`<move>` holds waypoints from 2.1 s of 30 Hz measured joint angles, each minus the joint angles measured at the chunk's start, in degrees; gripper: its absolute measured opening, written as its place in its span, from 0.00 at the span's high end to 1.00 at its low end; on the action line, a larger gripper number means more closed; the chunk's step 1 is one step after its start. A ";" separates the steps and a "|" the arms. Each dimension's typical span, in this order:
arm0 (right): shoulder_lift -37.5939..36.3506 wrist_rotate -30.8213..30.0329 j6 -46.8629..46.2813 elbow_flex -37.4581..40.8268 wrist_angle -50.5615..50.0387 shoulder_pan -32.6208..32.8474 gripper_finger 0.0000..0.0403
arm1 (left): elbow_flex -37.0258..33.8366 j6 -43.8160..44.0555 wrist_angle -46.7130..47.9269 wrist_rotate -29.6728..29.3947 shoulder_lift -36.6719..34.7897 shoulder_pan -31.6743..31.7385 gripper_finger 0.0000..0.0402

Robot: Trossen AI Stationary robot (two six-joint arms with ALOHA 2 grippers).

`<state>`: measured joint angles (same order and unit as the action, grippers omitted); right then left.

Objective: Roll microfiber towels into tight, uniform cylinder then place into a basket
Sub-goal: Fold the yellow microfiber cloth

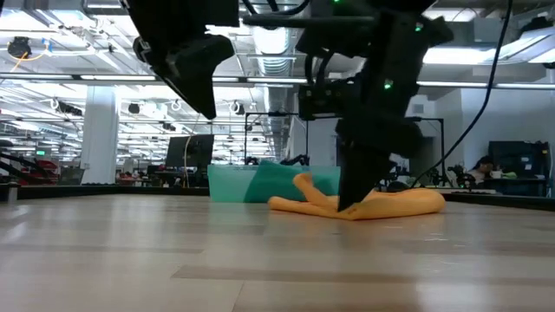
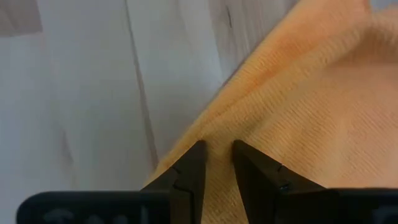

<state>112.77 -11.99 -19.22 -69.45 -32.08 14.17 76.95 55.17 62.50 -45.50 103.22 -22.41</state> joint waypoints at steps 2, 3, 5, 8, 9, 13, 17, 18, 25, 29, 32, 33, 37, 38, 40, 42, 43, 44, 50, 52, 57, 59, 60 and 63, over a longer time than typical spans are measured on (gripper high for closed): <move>1.41 1.56 0.13 -0.33 -0.54 -0.43 0.73 | 0.00 -0.48 -0.08 0.02 0.00 0.02 0.62; 1.78 3.00 0.15 -0.43 -0.92 -0.65 0.73 | 0.00 -0.62 -0.25 0.00 0.00 0.00 0.62; 1.93 6.41 0.19 -0.59 -1.68 -1.02 0.73 | 0.00 -0.69 -0.44 0.00 0.00 0.02 0.62; 1.47 8.99 0.25 -0.60 -3.21 -0.58 0.73 | 0.00 -0.77 -0.45 -0.04 0.00 0.02 0.62; 0.73 9.49 0.30 -0.32 -4.14 0.06 0.73 | 0.00 -0.85 -0.43 -0.04 0.02 0.02 0.62; -1.86 11.54 0.22 0.11 -6.34 3.44 0.73 | 0.00 -0.87 -0.47 -0.11 0.02 0.02 0.62; -3.73 12.06 -0.26 0.33 -9.22 8.39 0.73 | 0.00 -0.73 -0.51 -0.13 0.02 0.02 0.62; -4.19 12.12 -0.19 0.28 -10.28 9.75 0.73 | 0.00 -0.66 -0.63 -0.14 0.02 0.02 0.62; -4.64 9.96 0.99 -2.48 -20.07 15.74 0.73 | -0.01 -1.45 -4.48 -0.13 0.02 0.02 0.62; -4.68 5.09 -0.59 -6.15 -23.43 16.80 0.73 | -0.75 -9.61 -14.11 -0.11 0.02 0.59 0.62; -4.74 -1.06 0.26 -8.73 -25.82 18.18 0.73 | -2.94 -16.93 -24.60 -0.11 0.02 1.33 0.62; -4.76 -3.79 0.67 -9.23 -26.84 18.83 0.73 | -3.97 -19.32 -28.31 -0.09 0.02 1.63 0.62; -6.56 -18.34 -2.04 -9.49 -32.91 21.91 0.73 | -8.26 -27.13 -41.09 0.58 0.01 2.95 0.62; -7.31 -21.98 -3.96 -9.14 -34.32 22.55 0.73 | -9.68 -28.30 -43.89 1.03 0.01 3.31 0.62; -9.05 -28.00 -9.38 -7.80 -39.09 23.86 0.73 | -12.06 -30.20 -49.43 1.43 0.02 3.96 0.62; -11.20 -31.97 -15.25 -6.63 -41.76 24.88 0.73 | -14.32 -32.27 -56.65 2.41 0.02 4.65 0.62; -12.55 -33.26 -17.98 -5.55 -42.80 25.38 0.73 | -15.54 -33.38 -59.90 3.53 0.01 5.14 0.62; -13.91 -33.86 -20.06 -4.22 -43.73 25.97 0.73 | -16.81 -34.54 -63.53 5.26 0.01 5.65 0.62; -20.96 -34.62 -27.31 2.96 -42.40 27.84 0.73 | -21.24 -38.42 -82.01 15.93 0.02 9.10 0.62; -22.88 -34.59 -28.74 5.30 -42.09 27.79 0.73 | -21.33 -38.64 -84.17 17.92 0.02 10.29 0.62; -25.67 -34.60 -29.37 9.10 -40.03 26.31 0.73 | -20.68 -38.70 -91.50 20.16 1.80 12.34 0.62; -25.87 -34.59 -29.40 9.45 -39.43 25.34 0.73 | -19.79 -38.71 -92.69 22.08 3.67 12.87 0.62; -25.90 -34.60 -29.37 9.58 -39.53 24.87 0.73 | -17.93 -38.98 -94.44 23.97 5.75 13.11 0.62; -25.85 -34.64 -28.99 9.64 -39.06 23.60 0.73 | -13.85 -40.77 -93.44 26.56 10.53 13.40 0.62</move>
<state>86.92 -46.63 -48.21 -59.81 -71.14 37.78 63.10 14.40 -30.94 -18.93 113.75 -9.01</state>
